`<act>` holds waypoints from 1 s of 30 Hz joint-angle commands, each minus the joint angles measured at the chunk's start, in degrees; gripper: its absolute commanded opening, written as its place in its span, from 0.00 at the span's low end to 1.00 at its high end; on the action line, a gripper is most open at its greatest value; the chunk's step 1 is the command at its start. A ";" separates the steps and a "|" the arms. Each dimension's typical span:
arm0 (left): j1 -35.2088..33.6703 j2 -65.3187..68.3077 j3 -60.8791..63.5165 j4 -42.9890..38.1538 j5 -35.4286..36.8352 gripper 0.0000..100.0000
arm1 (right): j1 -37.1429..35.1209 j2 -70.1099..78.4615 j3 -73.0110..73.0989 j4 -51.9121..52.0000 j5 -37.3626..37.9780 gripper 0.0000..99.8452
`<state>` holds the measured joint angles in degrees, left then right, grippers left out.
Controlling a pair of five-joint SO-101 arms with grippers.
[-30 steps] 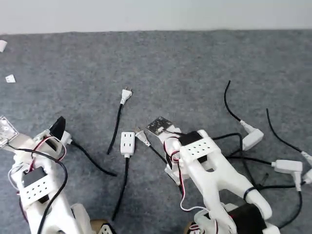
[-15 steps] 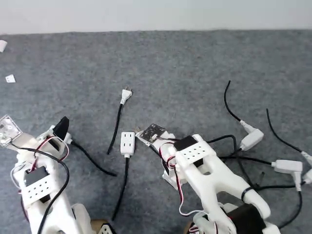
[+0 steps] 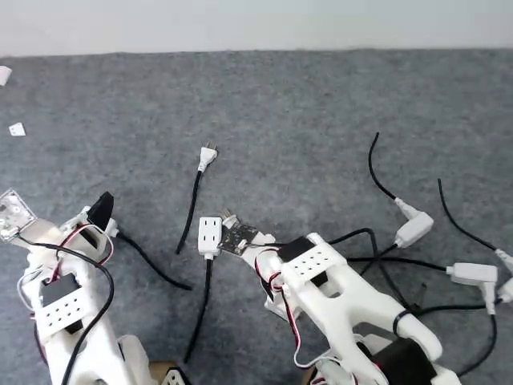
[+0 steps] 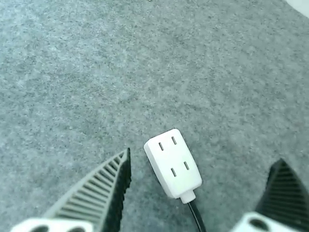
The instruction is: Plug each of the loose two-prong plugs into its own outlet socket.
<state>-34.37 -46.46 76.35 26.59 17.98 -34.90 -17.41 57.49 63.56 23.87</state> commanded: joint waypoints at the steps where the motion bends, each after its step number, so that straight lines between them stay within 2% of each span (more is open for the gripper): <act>1: 0.26 -0.97 -0.57 -1.41 0.44 0.41 | -1.19 0.04 0.70 -0.48 1.58 0.10; 4: 0.26 -0.97 -0.57 -1.41 0.44 0.41 | 0.57 0.48 0.70 -1.45 1.67 0.01; 10: 0.26 -0.97 -0.57 -1.41 0.44 0.41 | 7.78 4.97 -3.16 0.48 1.41 0.01; 14: 0.44 -0.97 -0.57 -1.41 0.44 0.41 | 11.82 2.95 -6.86 4.79 1.41 0.01; 20: 0.35 -0.97 -0.57 -1.41 0.44 0.41 | 17.19 -12.53 -13.63 16.04 1.76 0.01; 25: 0.26 -0.97 -0.57 -1.41 0.44 0.41 | 17.89 -27.56 -16.18 24.13 3.78 0.01; 30: 0.26 -0.97 -0.57 -1.41 0.35 0.41 | 17.89 -35.65 -20.31 30.81 4.13 0.01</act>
<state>-34.37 -46.46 76.35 26.59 17.98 -17.67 -48.79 42.11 91.08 27.47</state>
